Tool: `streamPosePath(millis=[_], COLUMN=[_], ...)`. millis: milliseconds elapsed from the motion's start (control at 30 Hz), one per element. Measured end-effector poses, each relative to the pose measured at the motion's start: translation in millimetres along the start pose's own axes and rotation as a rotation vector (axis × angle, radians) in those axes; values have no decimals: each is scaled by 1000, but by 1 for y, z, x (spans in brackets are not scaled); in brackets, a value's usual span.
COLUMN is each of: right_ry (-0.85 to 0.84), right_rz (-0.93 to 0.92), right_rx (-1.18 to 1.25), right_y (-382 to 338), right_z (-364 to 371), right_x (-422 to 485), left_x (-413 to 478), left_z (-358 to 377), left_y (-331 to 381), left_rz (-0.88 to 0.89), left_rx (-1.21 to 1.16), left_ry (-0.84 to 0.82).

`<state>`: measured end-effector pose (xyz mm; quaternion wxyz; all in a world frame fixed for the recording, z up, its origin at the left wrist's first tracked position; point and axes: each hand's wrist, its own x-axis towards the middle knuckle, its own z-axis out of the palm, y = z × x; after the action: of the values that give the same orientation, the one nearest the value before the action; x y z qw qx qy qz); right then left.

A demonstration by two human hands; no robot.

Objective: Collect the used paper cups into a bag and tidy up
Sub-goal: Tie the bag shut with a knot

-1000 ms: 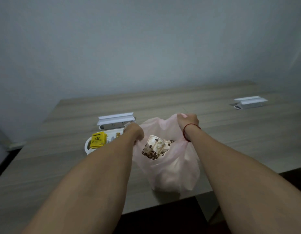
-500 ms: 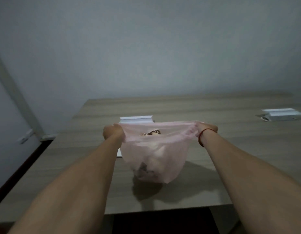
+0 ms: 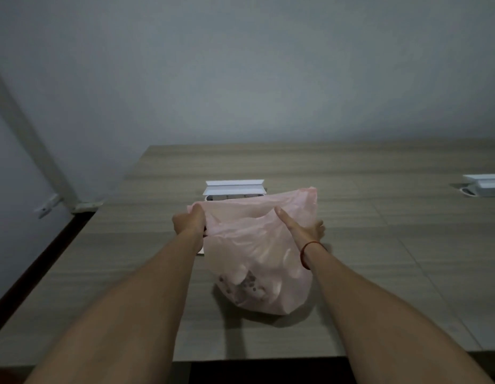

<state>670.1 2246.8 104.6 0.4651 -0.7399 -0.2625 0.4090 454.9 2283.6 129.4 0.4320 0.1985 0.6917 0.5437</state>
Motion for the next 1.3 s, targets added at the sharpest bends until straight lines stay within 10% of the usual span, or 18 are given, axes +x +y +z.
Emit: streamPosePath(millis=[333, 533, 667, 833, 1133, 1300], right_ry=[64, 261, 423, 388, 14, 154], right_rz=[-40, 192, 162, 218, 85, -72], right_rx=[-165, 540, 591, 657, 36, -272], right_y=[-4, 1, 8, 12, 36, 29], right_z=[50, 43, 36, 39, 53, 63], right_x=[39, 56, 63, 57, 34, 36], left_x=[30, 40, 48, 39, 23, 23], left_z=[8, 16, 19, 27, 17, 32], left_y=[-8, -18, -31, -43, -82, -87], left_rz=[-35, -141, -148, -69, -140, 36], left_rx=[-100, -275, -127, -190, -10, 344], left_ry=[21, 114, 321, 198, -71, -55])
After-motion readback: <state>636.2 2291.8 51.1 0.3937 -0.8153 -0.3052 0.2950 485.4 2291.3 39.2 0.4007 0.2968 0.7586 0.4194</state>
